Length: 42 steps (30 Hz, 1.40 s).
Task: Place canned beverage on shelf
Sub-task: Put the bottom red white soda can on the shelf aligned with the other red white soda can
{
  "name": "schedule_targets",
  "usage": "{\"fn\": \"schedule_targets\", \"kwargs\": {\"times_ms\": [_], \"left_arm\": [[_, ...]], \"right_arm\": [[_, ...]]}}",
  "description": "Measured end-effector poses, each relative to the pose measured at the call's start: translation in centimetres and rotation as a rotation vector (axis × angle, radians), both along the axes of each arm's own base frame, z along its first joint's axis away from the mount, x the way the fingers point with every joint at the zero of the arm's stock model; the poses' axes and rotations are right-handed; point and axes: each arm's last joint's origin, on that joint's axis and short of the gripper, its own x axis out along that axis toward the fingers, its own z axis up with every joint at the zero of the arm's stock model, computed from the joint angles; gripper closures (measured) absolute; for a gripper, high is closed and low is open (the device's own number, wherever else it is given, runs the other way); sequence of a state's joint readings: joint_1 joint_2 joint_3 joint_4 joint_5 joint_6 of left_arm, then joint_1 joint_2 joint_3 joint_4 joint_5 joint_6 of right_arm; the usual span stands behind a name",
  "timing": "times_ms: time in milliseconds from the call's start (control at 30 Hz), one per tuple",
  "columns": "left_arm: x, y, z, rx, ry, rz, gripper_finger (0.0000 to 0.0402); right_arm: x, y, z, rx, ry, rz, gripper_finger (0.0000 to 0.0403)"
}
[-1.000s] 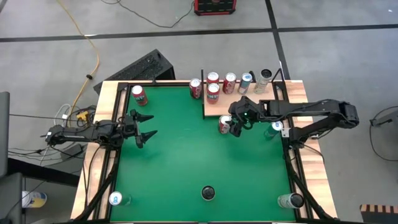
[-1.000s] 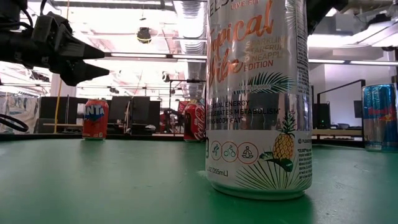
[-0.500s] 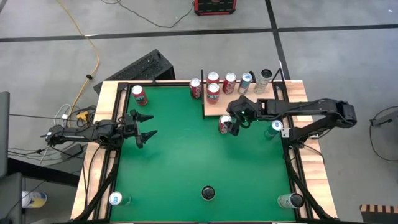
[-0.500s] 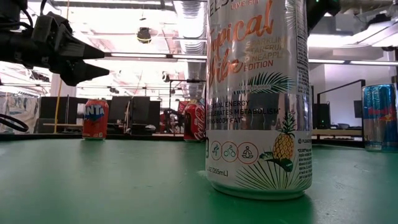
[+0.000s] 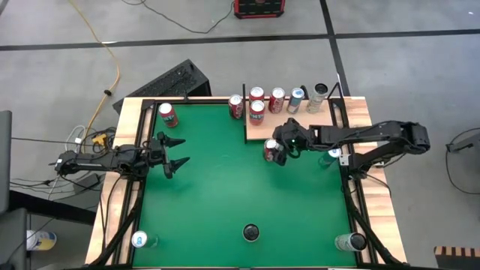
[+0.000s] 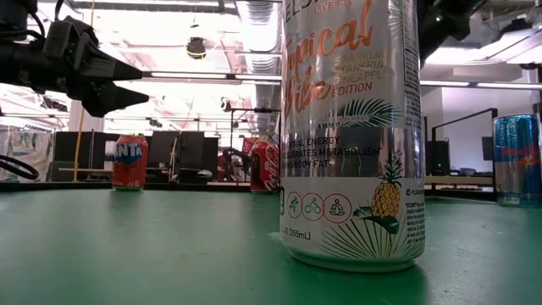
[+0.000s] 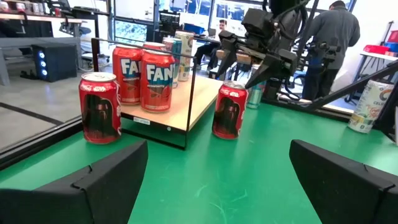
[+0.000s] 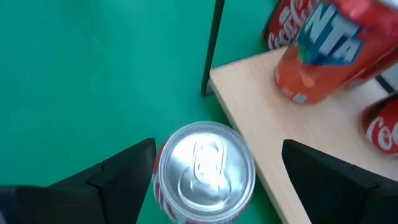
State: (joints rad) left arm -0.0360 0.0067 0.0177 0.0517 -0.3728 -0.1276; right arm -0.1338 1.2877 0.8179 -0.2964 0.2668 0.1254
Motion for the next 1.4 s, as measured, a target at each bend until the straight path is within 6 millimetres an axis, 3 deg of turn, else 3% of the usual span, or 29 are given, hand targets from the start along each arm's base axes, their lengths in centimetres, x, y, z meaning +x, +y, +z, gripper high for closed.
{"fn": "schedule_targets", "kwargs": {"times_ms": [600, 1200, 1400], "left_arm": [[0.0, 0.0, 0.0, 0.000, 0.000, 0.000, 0.0024], [0.0, 0.0, 0.0, 0.000, 0.000, 0.000, 0.0024], [0.0, 0.0, 0.0, 0.000, 0.000, 0.000, 0.0024]], "right_arm": [[-0.7, 0.7, -3.0, -0.003, -0.045, -0.042, 0.0030], [-0.7, 0.3, -3.0, 0.002, -0.063, -0.062, 0.0033], [-0.7, 0.3, -2.9, 0.002, -0.063, -0.062, 0.0072]]}}
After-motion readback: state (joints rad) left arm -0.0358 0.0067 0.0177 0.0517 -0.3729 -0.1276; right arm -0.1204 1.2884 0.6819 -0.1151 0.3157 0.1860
